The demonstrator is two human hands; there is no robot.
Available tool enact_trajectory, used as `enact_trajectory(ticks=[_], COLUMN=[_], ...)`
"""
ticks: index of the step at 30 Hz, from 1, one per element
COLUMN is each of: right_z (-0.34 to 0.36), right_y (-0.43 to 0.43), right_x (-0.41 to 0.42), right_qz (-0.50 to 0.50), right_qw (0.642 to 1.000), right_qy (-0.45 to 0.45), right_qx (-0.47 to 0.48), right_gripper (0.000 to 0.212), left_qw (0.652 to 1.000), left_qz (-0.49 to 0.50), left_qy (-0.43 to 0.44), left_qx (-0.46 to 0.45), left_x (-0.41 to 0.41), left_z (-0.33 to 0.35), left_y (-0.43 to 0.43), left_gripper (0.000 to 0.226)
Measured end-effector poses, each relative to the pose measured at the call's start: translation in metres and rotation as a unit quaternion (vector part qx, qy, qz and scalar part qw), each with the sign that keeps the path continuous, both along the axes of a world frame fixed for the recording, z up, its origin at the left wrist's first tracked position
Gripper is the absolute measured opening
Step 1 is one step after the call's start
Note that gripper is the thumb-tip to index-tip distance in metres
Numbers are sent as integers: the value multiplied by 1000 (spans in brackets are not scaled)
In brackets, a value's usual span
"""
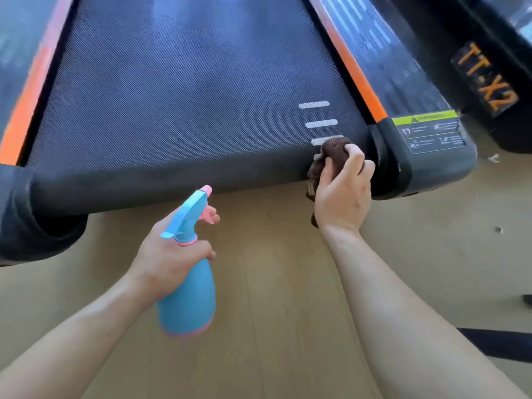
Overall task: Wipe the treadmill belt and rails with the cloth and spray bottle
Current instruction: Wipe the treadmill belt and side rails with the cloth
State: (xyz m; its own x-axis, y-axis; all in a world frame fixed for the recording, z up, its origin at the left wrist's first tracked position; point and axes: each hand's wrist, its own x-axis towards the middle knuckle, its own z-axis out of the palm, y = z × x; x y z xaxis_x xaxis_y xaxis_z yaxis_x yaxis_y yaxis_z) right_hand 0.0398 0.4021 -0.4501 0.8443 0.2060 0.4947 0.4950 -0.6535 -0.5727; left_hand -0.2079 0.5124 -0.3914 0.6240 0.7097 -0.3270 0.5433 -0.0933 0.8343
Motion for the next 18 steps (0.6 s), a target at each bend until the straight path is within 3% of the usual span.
enact_trajectory(ticks=[9,12,15,18], right_z=[5,-2,-6,-4], right_y=[0,29,45,31], right_x=[-3,-55,-84,-50], right_qz=[-75,66,211,185], right_qw=[991,997,973,968], right_qy=[94,14,-82,-141], right_qx=[60,37,-47,-95], right_gripper=[41,39,34,31], left_qw=[999,999,1000,1000], left_qz=[-41,-22,-2,-6], left_qy=[10,21,18,19], left_qx=[-21,-16,-2,0], left_x=[-3,-8,-10,-20], left_z=[-12,-12,-4,6], left_y=[-11,-4,1,-1], left_gripper=[50,50,53,55])
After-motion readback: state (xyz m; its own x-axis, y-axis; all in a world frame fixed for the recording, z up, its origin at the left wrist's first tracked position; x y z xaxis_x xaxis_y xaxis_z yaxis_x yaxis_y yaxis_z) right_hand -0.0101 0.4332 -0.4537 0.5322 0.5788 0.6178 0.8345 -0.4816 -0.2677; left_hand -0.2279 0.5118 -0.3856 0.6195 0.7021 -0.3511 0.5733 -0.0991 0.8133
